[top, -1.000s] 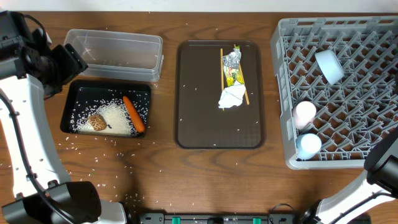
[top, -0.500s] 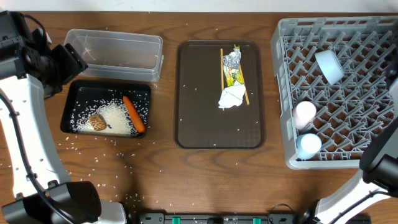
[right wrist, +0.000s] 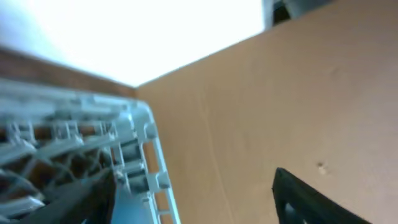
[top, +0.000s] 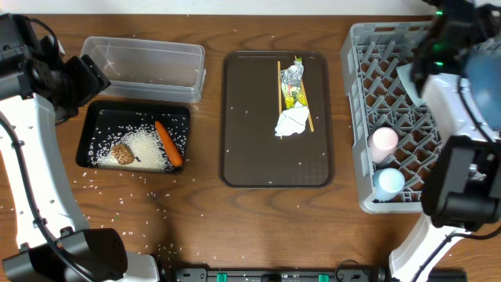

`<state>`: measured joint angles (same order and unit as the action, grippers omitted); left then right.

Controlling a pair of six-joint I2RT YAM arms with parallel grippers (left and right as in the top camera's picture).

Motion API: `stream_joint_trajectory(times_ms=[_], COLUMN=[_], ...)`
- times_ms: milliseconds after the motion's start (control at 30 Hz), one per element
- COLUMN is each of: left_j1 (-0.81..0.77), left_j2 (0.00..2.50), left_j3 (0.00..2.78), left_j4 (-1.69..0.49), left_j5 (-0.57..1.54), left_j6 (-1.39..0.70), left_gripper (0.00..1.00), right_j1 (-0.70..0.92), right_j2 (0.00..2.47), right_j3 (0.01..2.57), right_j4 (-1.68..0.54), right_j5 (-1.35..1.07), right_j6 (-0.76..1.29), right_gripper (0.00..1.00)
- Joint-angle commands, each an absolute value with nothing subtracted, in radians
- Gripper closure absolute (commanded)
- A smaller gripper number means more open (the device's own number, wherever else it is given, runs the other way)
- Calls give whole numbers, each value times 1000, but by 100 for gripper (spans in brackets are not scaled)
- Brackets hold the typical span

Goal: Sort waste into correct bins and load items into the dishwasher rack
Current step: 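Lower the teal bowl into the rack's right side with the right gripper, then move the right gripper to the brown tray and grasp the white tissue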

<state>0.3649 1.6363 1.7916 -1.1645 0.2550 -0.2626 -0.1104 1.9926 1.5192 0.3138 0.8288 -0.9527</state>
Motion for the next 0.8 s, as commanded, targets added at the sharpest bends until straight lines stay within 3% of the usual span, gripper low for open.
stream_joint_trajectory(times_ms=[0,233,433,600,767], left_j1=[367,367,367,367,367], left_j2=[1646,1646,1646,1646,1646], left_j3=[1786,1786,1786,1786,1786], left_j4=[-1166,-1166,-1171,-1182,-1184], left_j5=[253,253,253,253,253], left_j6=[-268,-268,-268,-268,-268], left_gripper=[26,26,26,26,26], right_j1=[-73,-5,60,142,237], right_j2=[1990,1986,1940,1877,1782], right_j3=[1524,1524,1524,1524,1524], right_j4=[399,754,765,509,58], right_j5=[968,1073,1077,936,498], right_j6=[-995,-1120,-979,-714,-243], right_gripper=[22,17,19,21,21])
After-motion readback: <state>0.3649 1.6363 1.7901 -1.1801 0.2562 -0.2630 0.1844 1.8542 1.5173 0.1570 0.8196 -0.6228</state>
